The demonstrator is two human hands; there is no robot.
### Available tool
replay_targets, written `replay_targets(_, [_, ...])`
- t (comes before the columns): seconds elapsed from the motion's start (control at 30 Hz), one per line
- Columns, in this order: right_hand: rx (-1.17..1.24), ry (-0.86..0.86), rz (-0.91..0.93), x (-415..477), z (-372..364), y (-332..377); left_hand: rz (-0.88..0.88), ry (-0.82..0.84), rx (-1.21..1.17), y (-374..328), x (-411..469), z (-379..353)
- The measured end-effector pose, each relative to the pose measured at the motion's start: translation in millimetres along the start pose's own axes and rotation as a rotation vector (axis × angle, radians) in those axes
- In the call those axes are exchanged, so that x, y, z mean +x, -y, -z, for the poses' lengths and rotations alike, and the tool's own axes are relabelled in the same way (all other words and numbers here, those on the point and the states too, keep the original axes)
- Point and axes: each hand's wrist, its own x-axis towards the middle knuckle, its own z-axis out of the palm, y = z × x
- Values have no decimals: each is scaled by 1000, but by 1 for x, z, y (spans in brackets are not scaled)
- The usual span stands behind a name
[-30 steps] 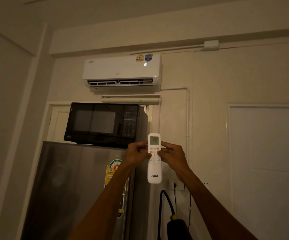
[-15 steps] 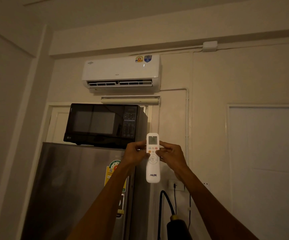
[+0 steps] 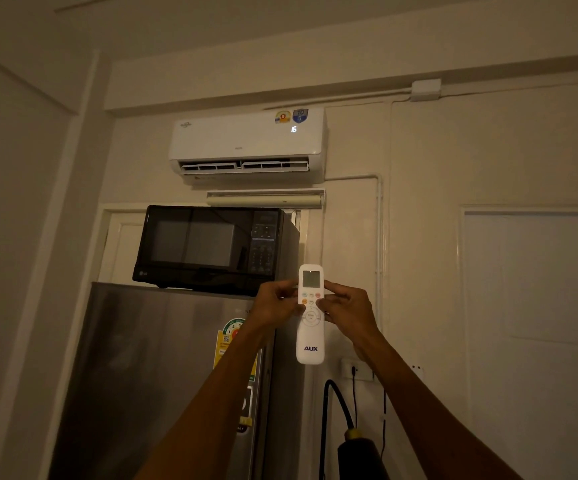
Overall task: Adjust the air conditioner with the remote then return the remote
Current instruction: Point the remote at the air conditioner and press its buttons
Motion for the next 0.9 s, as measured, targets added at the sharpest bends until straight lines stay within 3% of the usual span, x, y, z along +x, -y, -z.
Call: replay_targets(0.9, [-42, 15, 28, -2, -2, -2, 15, -9, -22, 7, 0, 0])
